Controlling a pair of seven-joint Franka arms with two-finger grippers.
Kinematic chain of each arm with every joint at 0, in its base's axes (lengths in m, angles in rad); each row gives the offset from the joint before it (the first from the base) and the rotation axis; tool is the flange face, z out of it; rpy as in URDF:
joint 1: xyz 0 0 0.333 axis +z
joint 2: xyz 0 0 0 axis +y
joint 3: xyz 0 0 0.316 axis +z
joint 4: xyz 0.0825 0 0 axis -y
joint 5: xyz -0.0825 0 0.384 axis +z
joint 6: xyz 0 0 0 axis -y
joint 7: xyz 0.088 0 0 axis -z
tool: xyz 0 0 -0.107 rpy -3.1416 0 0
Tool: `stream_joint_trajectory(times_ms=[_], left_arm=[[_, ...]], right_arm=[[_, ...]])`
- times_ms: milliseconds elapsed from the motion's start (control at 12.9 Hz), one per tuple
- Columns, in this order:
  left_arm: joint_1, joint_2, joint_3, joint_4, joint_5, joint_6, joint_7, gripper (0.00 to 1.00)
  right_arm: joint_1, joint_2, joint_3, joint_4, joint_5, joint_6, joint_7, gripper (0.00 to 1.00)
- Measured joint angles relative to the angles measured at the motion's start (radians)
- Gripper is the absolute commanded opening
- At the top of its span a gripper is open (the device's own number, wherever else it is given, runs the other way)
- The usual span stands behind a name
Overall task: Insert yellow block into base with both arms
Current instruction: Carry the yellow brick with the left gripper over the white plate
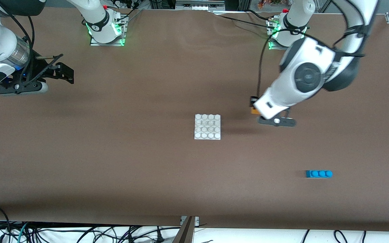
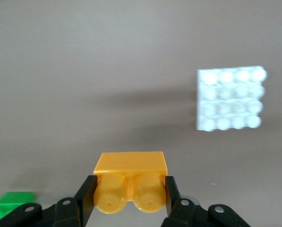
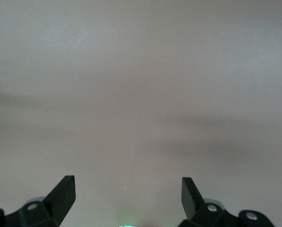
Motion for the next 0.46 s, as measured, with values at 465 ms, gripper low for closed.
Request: stream_joint_trajectory(times_ms=[465], left_arm=[[-0.241, 0.295, 0.012, 0.173, 0.000, 0.128, -0.139, 0.16]], right_arm=[[0.000, 0.000, 0.000, 0.000, 0.000, -0.001, 0.000, 0.99]])
